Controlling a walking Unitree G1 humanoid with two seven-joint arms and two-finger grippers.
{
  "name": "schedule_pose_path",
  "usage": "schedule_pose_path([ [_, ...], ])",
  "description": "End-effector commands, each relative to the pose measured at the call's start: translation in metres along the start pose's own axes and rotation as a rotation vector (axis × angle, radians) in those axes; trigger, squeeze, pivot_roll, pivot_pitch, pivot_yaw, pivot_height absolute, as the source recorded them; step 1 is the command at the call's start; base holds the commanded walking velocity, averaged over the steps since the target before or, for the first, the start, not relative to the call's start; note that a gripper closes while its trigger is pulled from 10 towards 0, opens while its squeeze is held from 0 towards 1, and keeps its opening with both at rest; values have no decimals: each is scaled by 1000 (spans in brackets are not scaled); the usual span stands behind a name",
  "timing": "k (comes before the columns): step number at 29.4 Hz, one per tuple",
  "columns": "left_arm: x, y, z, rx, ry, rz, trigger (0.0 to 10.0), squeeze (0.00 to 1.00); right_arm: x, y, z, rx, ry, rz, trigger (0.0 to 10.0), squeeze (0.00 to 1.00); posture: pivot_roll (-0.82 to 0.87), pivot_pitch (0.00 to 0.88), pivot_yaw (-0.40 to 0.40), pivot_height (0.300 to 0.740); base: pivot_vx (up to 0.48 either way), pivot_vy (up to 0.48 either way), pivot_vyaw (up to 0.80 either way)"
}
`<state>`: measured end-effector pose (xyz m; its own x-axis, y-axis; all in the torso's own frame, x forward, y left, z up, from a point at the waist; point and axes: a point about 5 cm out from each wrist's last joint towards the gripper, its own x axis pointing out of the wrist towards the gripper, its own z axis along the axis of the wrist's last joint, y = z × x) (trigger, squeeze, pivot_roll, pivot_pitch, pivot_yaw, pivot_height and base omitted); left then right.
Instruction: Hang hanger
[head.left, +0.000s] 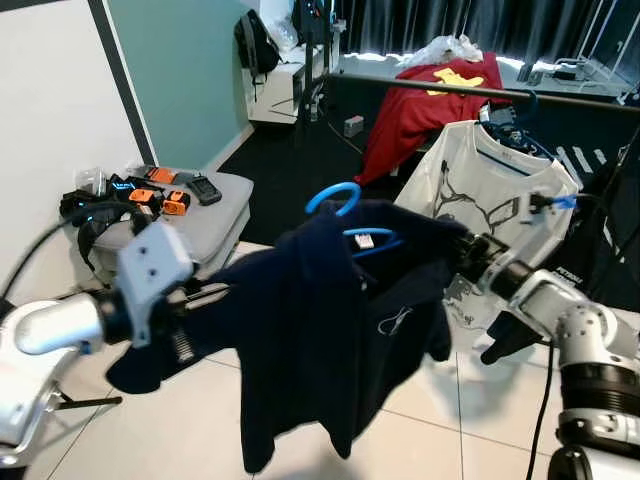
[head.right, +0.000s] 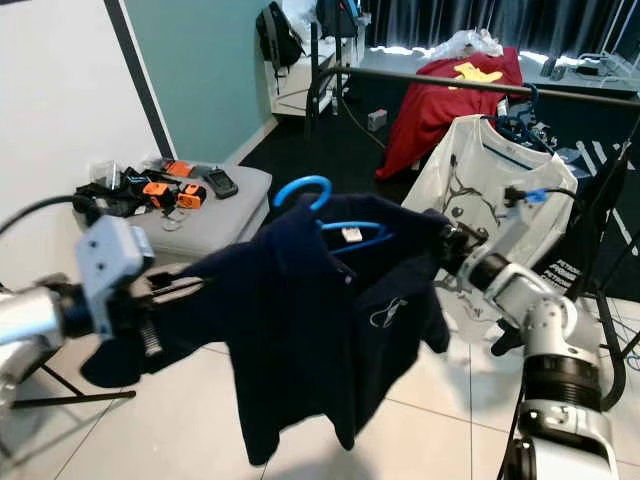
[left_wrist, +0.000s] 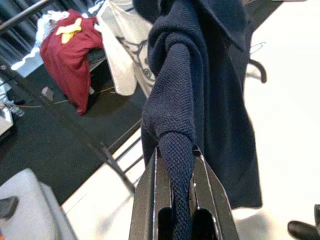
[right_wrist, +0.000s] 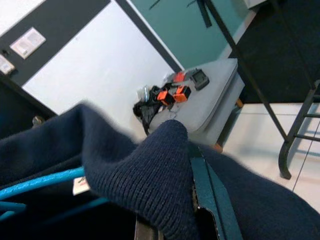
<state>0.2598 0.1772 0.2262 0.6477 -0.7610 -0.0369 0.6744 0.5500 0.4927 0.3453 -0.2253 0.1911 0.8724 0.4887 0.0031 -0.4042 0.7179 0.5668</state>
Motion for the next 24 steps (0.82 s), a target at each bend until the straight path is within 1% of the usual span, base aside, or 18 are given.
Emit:
schedule_pose_path([
  [1,11,-9,7,0,-48,-2,10000,0,7,10,-1,-36,3,31,0,0,-83,11,-12,740,0,0,0],
  [2,18,-18,6,-26,-66,-22,10000,0,10,14,-3,-41,11,42,0,0,-86,12,-12,740,0,0,0],
  [3,18,-18,6,-26,-66,-22,10000,0,10,14,-3,-41,11,42,0,0,-86,12,-12,740,0,0,0],
  [4,22,-25,5,-42,-76,-34,10000,0,11,16,-4,-44,15,48,0,0,-87,12,-12,740,0,0,0],
  [5,22,-25,5,-42,-76,-34,10000,0,11,16,-4,-44,15,48,0,0,-87,12,-12,740,0,0,0],
  [6,25,-31,4,-50,-78,-52,10000,0,13,17,-5,-48,19,54,0,0,-89,15,-14,740,0,0,0],
  [7,25,-36,3,-53,-75,-69,10000,0,13,18,-5,-56,24,59,0,0,-88,17,-17,740,0,0,0],
  [9,24,-38,2,-53,-70,-76,10000,0,13,19,-5,-62,28,62,0,0,-88,17,-17,740,0,0,0],
  [11,18,-37,-1,-38,-45,-89,10000,0,12,18,-4,-79,39,61,0,0,-87,17,-18,740,0,0,0],
  [12,18,-37,-1,-38,-45,-89,10000,0,12,18,-4,-79,39,61,0,0,-87,17,-18,740,0,0,0],
  [14,11,-33,-4,-19,-10,-85,10000,0,10,16,-4,-87,45,54,0,0,-86,18,-19,740,0,0,0],
  [15,11,-33,-4,-19,-10,-85,10000,0,10,16,-4,-87,45,54,0,0,-86,18,-19,740,0,0,0],
  [16,4,-30,-7,-8,17,-94,10000,0,9,15,-3,-93,47,51,0,0,-85,17,-19,740,0,0,0],
  [17,4,-30,-7,-8,17,-94,10000,0,9,15,-3,-93,47,51,0,0,-85,17,-19,740,0,0,0],
  [18,-1,-28,-9,0,35,-102,10000,0,8,15,-3,-97,48,50,0,0,-85,17,-19,740,0,0,0],
  [20,-1,-28,-9,0,35,-102,10000,0,8,15,-3,-97,48,50,0,0,-85,17,-19,740,0,0,0],
  [21,-7,-27,-10,6,49,-121,10000,0,6,14,-2,-104,50,47,0,0,-85,17,-18,740,0,0,0],
  [24,-7,-27,-10,6,49,-121,10000,0,6,14,-2,-104,50,47,0,0,-85,17,-18,740,0,0,0],
])
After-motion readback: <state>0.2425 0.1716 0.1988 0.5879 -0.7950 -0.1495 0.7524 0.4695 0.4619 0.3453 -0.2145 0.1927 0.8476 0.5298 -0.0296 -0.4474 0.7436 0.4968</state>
